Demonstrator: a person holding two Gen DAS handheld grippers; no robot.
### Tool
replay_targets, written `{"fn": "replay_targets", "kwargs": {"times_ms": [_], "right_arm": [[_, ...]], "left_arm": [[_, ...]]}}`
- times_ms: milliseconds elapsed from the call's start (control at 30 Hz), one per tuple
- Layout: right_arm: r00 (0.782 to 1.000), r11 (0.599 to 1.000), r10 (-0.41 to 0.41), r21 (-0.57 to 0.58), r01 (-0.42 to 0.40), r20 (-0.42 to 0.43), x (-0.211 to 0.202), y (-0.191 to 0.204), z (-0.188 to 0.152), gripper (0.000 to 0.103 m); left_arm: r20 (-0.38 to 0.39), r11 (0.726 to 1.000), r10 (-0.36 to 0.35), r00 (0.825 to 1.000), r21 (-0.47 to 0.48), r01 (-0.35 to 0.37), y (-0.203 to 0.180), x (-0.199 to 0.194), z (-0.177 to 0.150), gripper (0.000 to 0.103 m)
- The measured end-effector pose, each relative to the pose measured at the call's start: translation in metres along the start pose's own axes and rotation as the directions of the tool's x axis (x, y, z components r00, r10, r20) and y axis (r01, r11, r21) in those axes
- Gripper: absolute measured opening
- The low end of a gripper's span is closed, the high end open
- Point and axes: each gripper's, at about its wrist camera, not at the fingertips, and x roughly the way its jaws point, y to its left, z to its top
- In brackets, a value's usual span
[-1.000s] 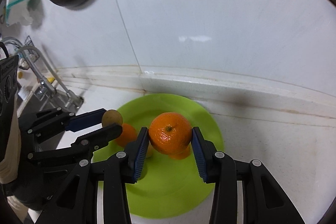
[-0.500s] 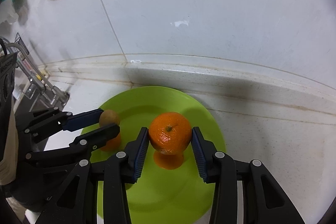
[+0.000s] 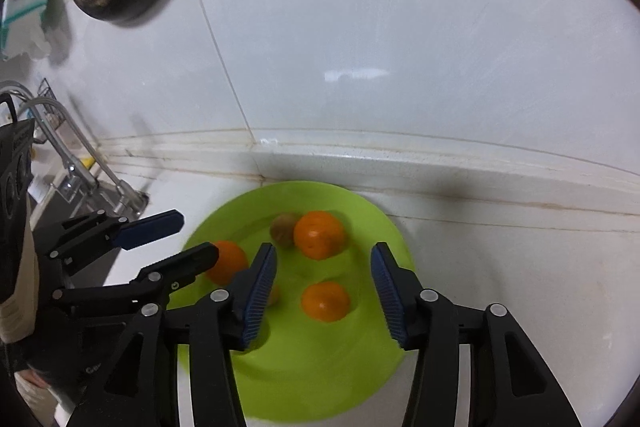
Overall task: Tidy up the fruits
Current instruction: 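Withdraw both open tools from the plate toward the remaining fruits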
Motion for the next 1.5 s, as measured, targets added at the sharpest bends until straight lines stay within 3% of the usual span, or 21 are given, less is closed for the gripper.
{"fn": "replay_targets", "kwargs": {"times_ms": [467, 800, 900, 1267, 1500], "right_arm": [[0.988, 0.997, -0.055, -0.042, 0.062, 0.147, -0.085, 0.027, -0.03, 0.064], [0.976, 0.995, -0.049, -0.076, 0.066, 0.213, -0.127, 0.05, -0.058, 0.065], [0.975, 0.995, -0.044, -0.083, 0.063, 0.218, -0.136, 0.052, -0.068, 0.065], [0.98, 0.993, -0.052, -0.098, 0.072, 0.193, -0.146, 0.06, -0.103, 0.065], [0.98, 0.986, -0.081, -0.126, 0.105, 0.183, -0.145, 0.062, -0.122, 0.065]], "left_arm": [[0.143, 0.999, 0.034, 0.989, -0.003, -0.034, -0.014, -0.092, -0.025, 0.072], [0.19, 1.0, 0.012, 0.982, 0.009, -0.014, -0.026, -0.133, -0.053, 0.083], [0.192, 1.0, 0.017, 0.981, 0.015, -0.02, -0.031, -0.141, -0.062, 0.087], [0.161, 1.0, 0.025, 0.987, 0.008, -0.027, -0.04, -0.144, -0.099, 0.088], [0.146, 0.997, 0.04, 0.988, 0.062, -0.05, -0.048, -0.141, -0.122, 0.088]]}}
